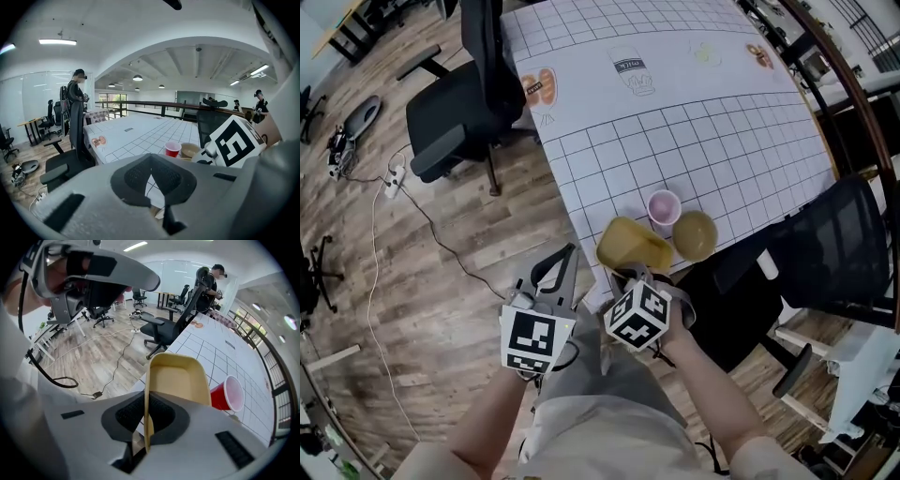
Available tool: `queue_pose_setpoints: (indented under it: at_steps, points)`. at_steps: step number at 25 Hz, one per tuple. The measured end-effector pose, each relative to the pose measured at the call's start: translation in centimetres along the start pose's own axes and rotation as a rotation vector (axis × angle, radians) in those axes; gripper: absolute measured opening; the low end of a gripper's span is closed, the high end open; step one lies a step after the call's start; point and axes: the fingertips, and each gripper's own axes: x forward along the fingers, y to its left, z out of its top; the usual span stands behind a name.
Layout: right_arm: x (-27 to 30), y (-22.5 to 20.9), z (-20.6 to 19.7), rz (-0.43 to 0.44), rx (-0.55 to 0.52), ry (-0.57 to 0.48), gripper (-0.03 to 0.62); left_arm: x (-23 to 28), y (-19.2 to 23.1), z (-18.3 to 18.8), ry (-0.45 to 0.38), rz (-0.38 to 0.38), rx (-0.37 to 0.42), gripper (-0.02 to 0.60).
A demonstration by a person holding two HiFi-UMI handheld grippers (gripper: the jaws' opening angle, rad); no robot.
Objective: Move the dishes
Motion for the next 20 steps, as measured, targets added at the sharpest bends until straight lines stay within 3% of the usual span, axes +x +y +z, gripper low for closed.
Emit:
queue_pose_setpoints:
  at_steps: [9, 15, 20]
  points:
    - [2.1, 1.5, -0.8, 0.051, 0.044, 0.036, 0.031, 1.3, -0.4, -1.9, 0.057, -0.056, -0.007, 0.014]
    - [2.1, 2.4, -0.5, 0.133, 0.09, 0.022, 0.032, 2.0, -1.0, -2.4, 0.088, -0.094, -0.011, 0.014]
    - [0.3, 2.1, 0.4, 0.169, 0.128, -0.024, 0.094, 2.0, -1.7, -1.2, 0.084, -0.109, -0.003, 0.014]
